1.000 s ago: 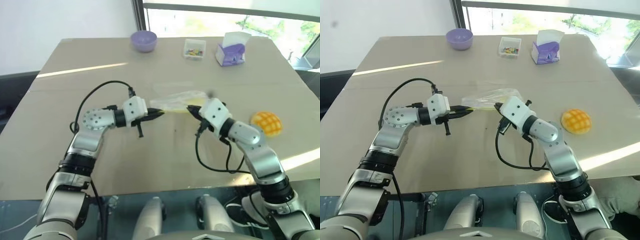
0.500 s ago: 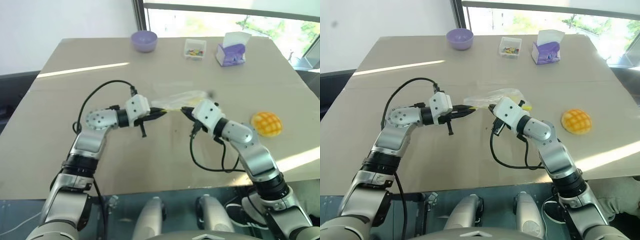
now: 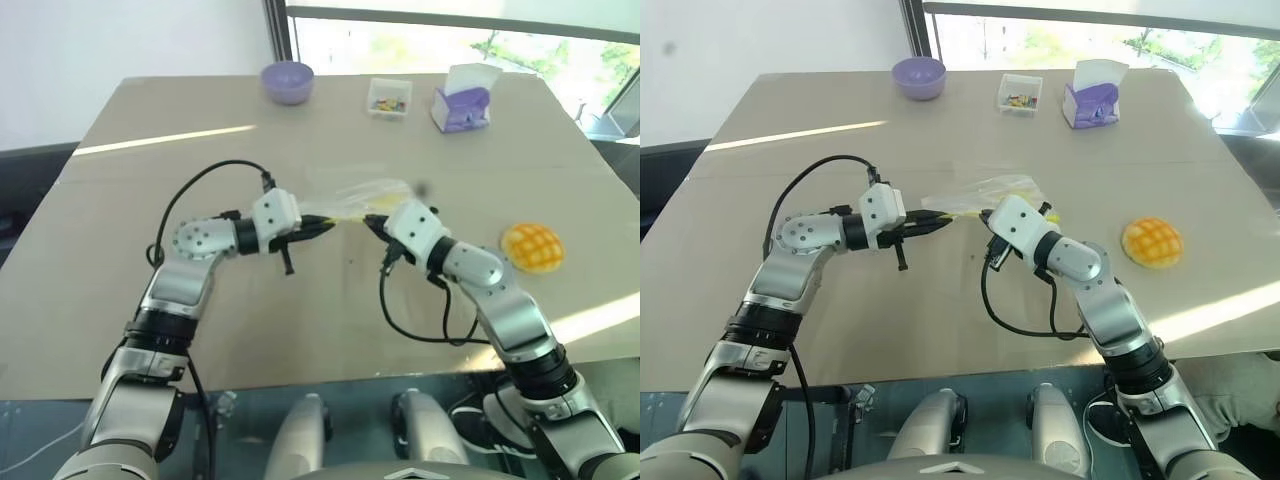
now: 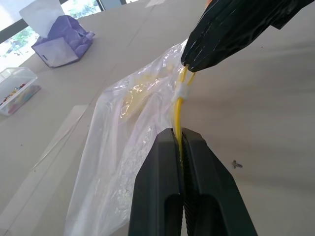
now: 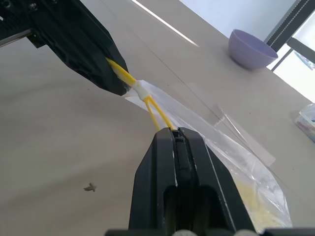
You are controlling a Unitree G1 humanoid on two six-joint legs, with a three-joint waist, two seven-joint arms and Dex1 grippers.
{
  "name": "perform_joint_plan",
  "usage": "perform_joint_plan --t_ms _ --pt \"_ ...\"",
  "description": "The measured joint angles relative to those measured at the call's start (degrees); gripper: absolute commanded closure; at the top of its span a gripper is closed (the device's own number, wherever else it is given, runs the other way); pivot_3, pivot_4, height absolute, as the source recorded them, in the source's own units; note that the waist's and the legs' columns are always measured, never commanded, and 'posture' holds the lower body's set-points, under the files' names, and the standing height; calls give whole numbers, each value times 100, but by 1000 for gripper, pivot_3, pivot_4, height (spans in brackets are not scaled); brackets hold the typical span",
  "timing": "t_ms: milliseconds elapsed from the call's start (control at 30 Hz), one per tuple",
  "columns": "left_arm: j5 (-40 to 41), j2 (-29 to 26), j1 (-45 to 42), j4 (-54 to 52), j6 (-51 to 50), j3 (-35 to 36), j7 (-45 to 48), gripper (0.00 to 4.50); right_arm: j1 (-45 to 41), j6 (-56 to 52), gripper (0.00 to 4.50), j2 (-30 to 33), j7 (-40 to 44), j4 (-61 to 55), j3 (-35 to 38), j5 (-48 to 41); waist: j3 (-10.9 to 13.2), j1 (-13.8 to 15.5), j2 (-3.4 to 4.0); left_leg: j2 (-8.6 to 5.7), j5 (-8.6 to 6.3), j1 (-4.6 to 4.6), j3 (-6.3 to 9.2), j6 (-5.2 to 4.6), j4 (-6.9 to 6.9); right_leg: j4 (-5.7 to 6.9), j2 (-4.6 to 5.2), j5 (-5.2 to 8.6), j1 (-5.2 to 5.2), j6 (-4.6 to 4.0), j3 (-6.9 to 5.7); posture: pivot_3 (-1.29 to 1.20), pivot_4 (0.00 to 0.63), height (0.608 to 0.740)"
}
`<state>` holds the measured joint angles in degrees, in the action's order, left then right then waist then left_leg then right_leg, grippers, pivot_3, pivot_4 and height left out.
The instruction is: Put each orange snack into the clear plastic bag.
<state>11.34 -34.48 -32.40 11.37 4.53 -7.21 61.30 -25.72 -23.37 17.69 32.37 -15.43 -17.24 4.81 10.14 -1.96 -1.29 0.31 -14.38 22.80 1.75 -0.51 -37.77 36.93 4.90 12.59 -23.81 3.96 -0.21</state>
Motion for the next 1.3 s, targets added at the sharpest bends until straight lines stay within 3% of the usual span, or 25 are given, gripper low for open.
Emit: perform_joint_plan --t_ms 567,767,933,1300 --pt "236 0 134 -340 -161 2 227 4500 -67 -32 4469 -261 -643 480 55 215 0 -3 0 0 0 0 0 0 0 1 0 0 0 0 0 0 150 737" --pt "235 51 172 -340 -163 4 220 4500 -32 -1027 4469 -942 -580 417 588 -709 0 -4 0 1 0 0 2 0 0 3 -1 0 0 0 0 0 150 737" --pt "234 67 180 -340 -162 4 221 4500 -33 -1498 4469 -1022 -583 381 728 -1043 0 7 1 0 0 0 2 0 -1 3 0 0 0 0 0 0 150 737" --pt "250 103 311 -340 -160 3 350 4500 -30 -2553 4469 -1820 -829 201 1886 -2683 0 -7 2 0 0 -1 2 0 0 5 -1 0 0 0 0 0 150 737"
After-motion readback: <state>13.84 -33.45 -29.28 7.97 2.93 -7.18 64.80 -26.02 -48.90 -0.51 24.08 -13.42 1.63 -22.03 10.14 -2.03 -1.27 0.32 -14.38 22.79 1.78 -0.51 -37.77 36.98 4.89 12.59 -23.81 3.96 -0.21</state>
